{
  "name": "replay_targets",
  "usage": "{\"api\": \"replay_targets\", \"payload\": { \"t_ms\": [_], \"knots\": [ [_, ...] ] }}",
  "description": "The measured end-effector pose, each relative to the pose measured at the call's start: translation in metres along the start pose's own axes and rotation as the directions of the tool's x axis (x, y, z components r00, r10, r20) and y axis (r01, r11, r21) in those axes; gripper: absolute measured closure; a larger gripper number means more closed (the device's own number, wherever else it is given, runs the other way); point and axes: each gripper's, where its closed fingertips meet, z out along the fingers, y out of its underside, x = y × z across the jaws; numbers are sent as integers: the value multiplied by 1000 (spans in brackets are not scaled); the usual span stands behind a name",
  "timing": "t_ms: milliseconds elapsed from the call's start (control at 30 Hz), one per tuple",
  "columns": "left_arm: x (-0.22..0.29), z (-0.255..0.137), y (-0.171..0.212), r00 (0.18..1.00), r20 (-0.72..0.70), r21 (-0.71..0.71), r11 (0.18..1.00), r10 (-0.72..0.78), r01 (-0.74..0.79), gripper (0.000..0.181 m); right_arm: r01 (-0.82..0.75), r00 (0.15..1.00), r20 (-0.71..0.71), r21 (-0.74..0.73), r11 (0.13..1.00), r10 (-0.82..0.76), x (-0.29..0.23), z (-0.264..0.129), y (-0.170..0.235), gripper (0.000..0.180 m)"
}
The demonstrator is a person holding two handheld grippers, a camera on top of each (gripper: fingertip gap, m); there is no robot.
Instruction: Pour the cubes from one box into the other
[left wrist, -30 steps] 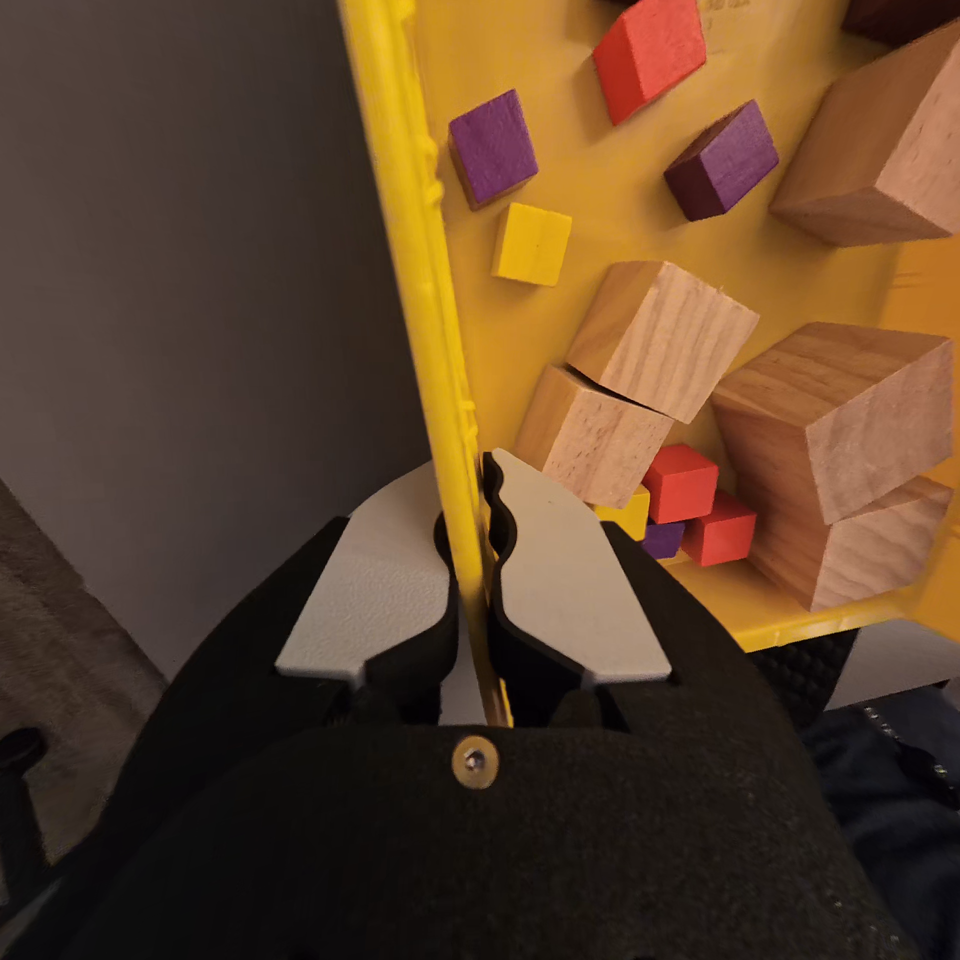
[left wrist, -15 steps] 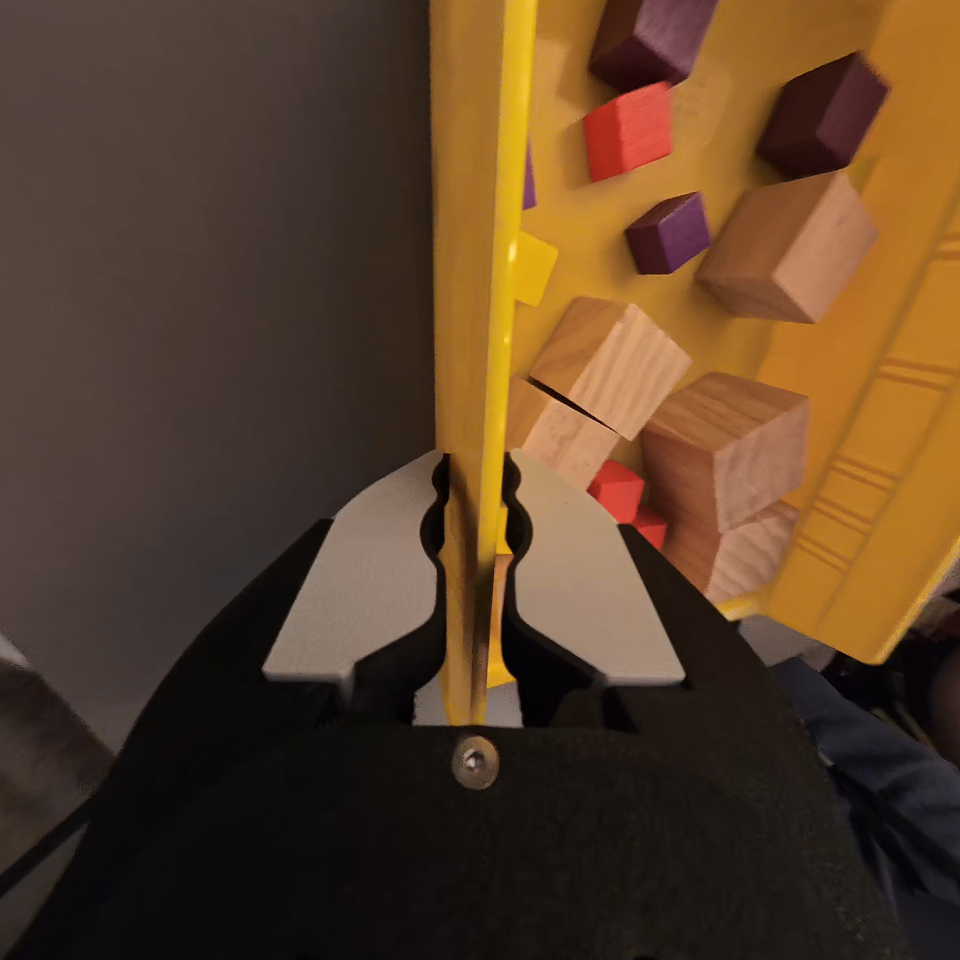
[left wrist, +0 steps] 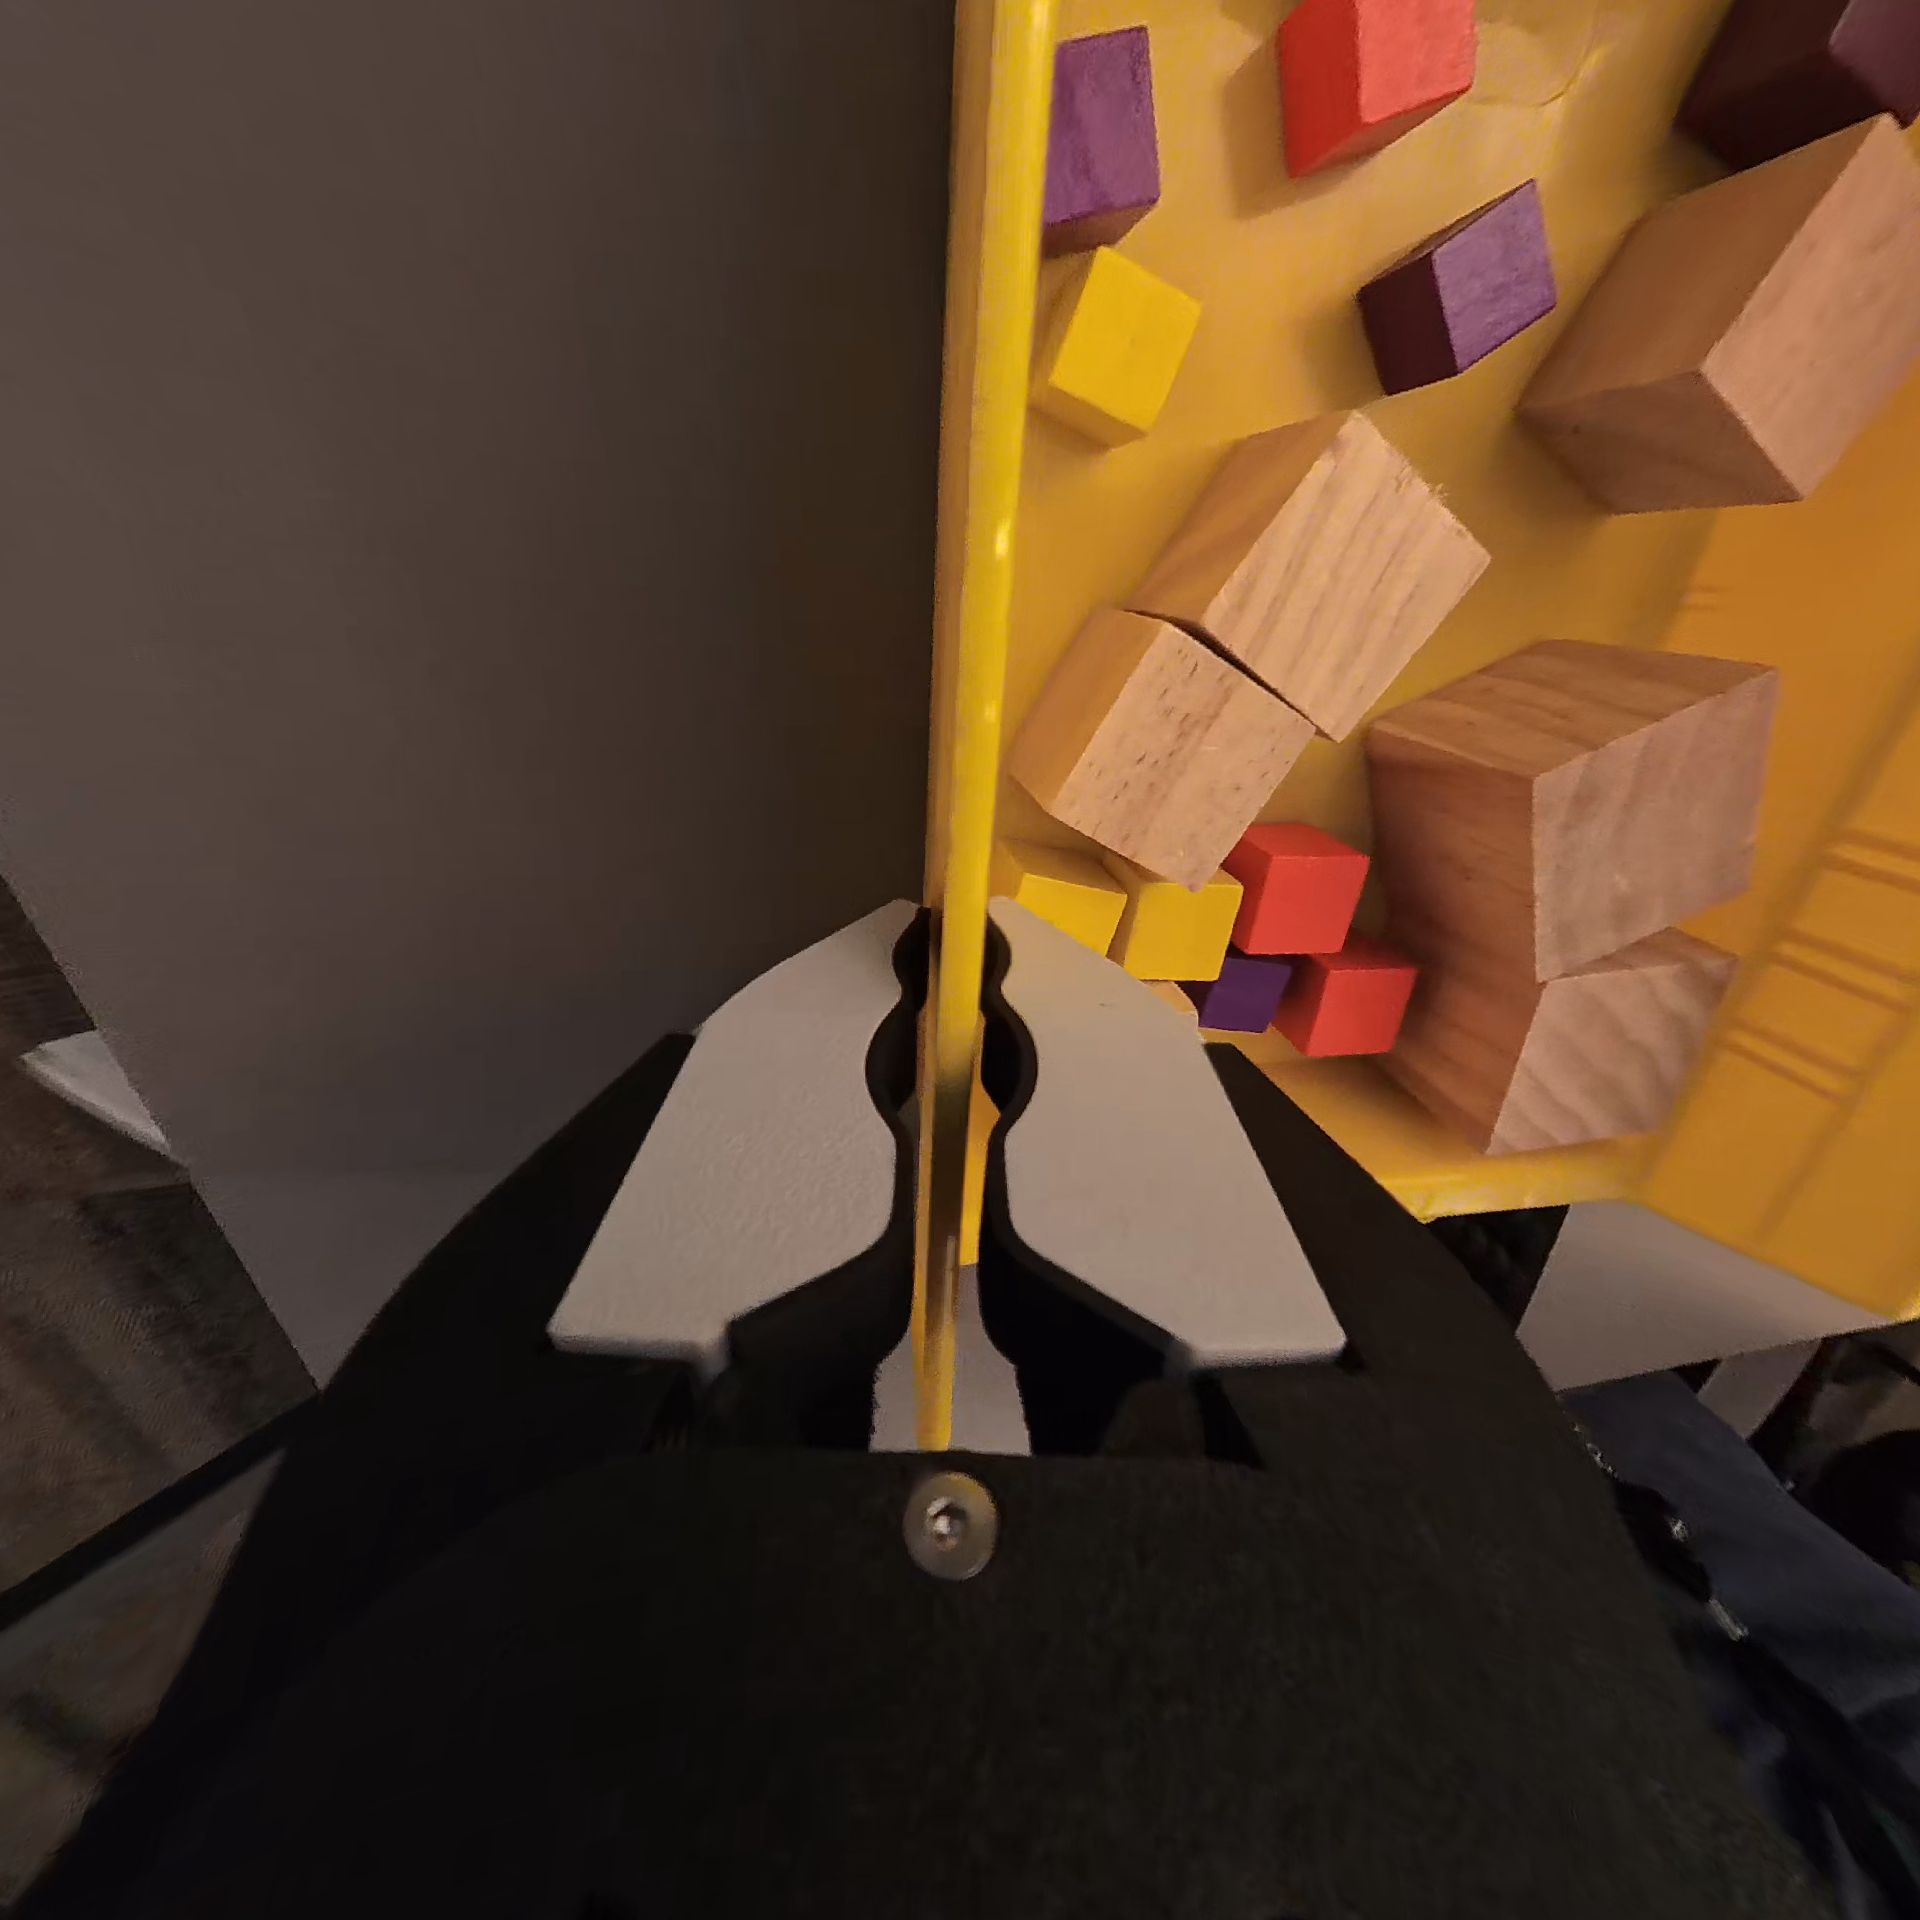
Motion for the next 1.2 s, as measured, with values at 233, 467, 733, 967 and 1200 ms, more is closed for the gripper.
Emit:
{"api": "replay_targets", "payload": {
  "t_ms": [233,467,733,967,1200],
  "knots": [
    [24,5,-2,998,-6,-30,998,-61,61,173,-1,1000,8,1,1000,1,-2,3,-1,166],
    [32,7,4,996,92,-63,998,-4,9,177,-7,1000,19,14,1000,7,-4,1,4,166],
    [41,11,-7,998,68,-16,1000,-18,19,176,-47,999,-4,12,999,47,-2,4,0,168],
    [48,18,-2,999,-1,-17,999,-32,32,175,-95,995,-8,25,995,95,-1,5,-1,170],
    [54,22,-7,990,-137,72,997,-24,34,168,-113,994,-7,30,993,113,1,6,-2,170]
  ]
}}
